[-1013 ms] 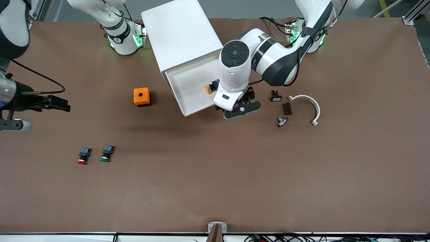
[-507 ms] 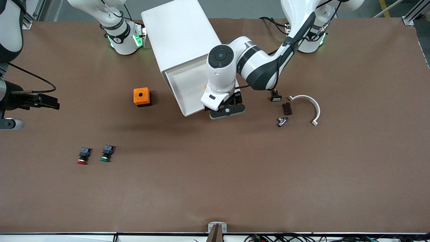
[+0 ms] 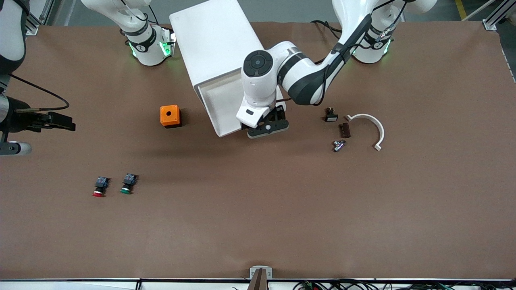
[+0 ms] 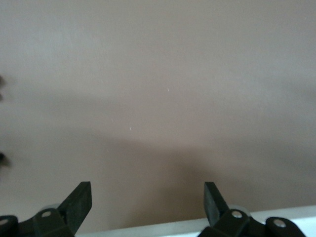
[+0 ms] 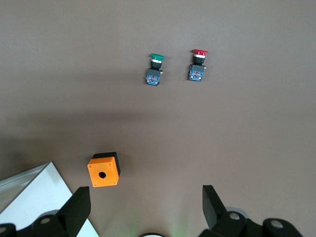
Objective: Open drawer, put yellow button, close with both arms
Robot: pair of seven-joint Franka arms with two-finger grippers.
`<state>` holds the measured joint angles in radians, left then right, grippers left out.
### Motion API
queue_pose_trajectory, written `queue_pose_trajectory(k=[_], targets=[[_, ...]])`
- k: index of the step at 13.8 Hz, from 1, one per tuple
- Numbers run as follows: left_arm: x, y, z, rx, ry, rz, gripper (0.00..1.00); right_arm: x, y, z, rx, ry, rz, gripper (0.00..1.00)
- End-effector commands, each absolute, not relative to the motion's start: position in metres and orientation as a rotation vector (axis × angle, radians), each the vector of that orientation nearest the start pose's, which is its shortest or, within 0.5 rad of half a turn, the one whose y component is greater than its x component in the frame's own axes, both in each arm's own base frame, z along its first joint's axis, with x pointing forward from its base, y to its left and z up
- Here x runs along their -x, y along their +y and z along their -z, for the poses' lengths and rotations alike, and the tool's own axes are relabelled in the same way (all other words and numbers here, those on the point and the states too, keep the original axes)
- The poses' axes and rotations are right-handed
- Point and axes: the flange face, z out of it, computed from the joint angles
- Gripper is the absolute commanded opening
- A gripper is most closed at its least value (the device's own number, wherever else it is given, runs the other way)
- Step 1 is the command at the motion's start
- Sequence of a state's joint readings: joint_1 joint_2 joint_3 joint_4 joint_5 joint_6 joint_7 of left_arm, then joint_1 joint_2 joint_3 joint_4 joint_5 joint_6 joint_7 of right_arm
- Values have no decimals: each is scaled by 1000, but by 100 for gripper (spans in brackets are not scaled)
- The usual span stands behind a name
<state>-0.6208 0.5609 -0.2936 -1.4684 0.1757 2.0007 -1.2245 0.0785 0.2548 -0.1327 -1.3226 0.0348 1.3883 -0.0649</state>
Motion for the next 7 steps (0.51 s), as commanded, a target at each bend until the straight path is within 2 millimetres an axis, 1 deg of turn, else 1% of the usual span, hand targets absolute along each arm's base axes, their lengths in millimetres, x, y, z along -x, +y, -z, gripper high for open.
queue_pose_trajectory(k=[1,2,4,5,7], targets=[[-435,-546,-362,3110,-564,-108,100,-607,-29,-579,3095,-39,-297,100],[-431,-549,-362,3111,-612,-154,100,-607,-33,-579,3096,-34,-297,100],[-418,-559,-362,3116,-629,-229,100,-607,-38,-581,3094,-18,-287,100],[-414,-561,-361,3108,-671,-259,100,-608,-39,-585,3098,-16,-273,100],[-397,-571,-359,3092,-681,-287,100,-606,-47,-589,3085,5,-264,100]])
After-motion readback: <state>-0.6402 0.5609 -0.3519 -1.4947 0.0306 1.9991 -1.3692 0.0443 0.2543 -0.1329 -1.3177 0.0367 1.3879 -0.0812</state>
